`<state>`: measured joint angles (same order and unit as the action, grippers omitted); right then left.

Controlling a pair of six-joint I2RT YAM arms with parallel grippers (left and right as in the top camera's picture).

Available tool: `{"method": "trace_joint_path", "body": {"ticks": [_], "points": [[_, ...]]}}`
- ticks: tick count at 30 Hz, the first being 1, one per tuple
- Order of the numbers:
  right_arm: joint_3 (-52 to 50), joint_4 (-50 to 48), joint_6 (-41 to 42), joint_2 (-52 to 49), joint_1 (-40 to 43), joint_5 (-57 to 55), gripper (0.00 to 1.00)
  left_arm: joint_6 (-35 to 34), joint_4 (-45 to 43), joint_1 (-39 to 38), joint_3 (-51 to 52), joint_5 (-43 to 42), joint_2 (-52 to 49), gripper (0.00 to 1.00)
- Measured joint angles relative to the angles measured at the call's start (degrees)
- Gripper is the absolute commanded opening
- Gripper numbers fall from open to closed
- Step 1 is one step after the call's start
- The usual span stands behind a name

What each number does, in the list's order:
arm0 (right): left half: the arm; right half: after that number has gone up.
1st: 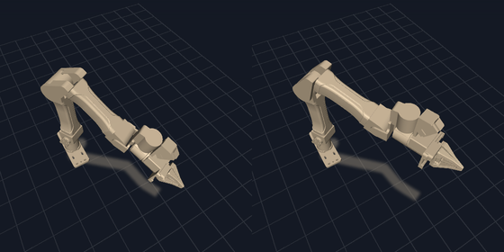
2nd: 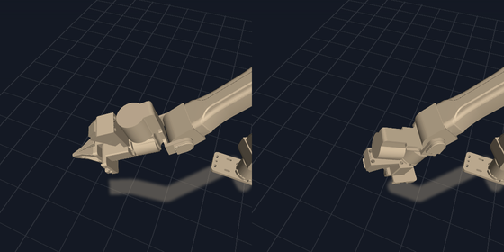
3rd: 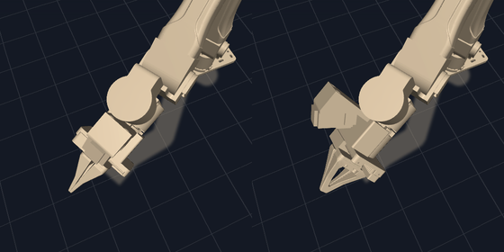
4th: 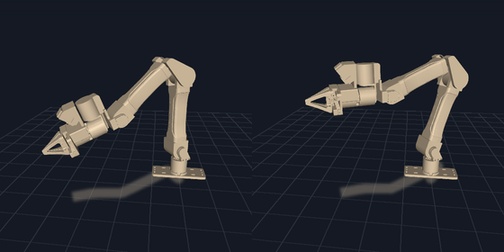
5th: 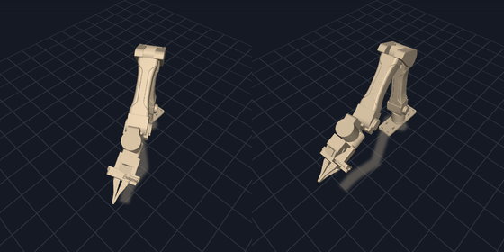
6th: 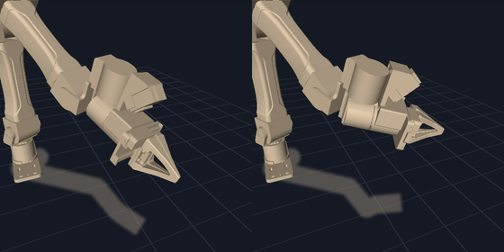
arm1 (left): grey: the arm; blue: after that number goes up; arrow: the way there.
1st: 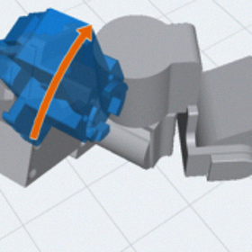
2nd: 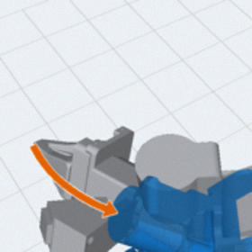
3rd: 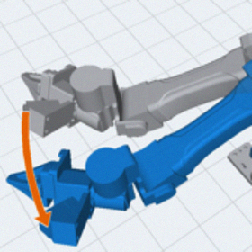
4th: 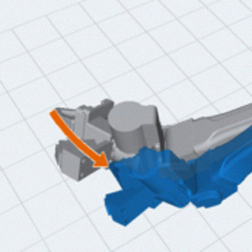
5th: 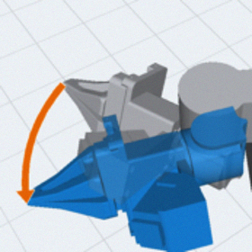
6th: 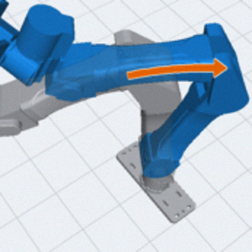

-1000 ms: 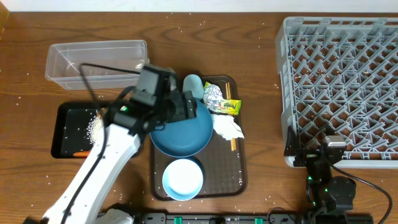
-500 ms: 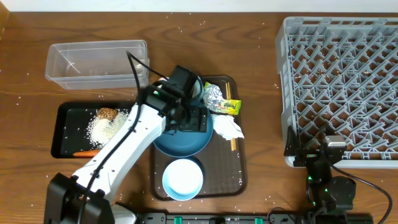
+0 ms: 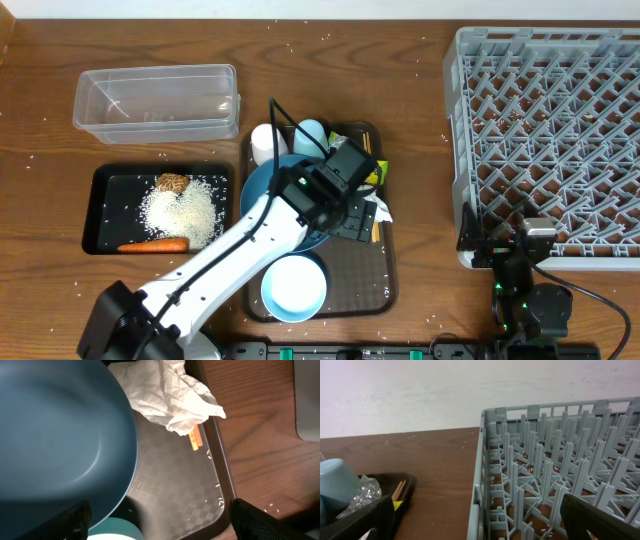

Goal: Sort waste into correct bins and load items into the dishwasher rack

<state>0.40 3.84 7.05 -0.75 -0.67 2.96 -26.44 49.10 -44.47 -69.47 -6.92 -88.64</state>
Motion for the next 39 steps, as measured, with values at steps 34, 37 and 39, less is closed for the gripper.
{"method": "trace_joint_path", "body": {"ticks": [34,37,39], "points": [[0.0,0.0,0.0,0.0,0.0,0.0,0.99,-15.7,18.3,17.9,0.1,4.3,3.2,0.92],[0.0,0.0,0.0,0.0,0.0,0.0,0.99,-15.7,17.7,20.2,0.1,1.8,6.4,0.92],[0.0,0.0,0.0,0.0,0.0,0.0,0.99,-15.0,16.2,19.8,0.1,-0.9,7.8,1.00]]}}
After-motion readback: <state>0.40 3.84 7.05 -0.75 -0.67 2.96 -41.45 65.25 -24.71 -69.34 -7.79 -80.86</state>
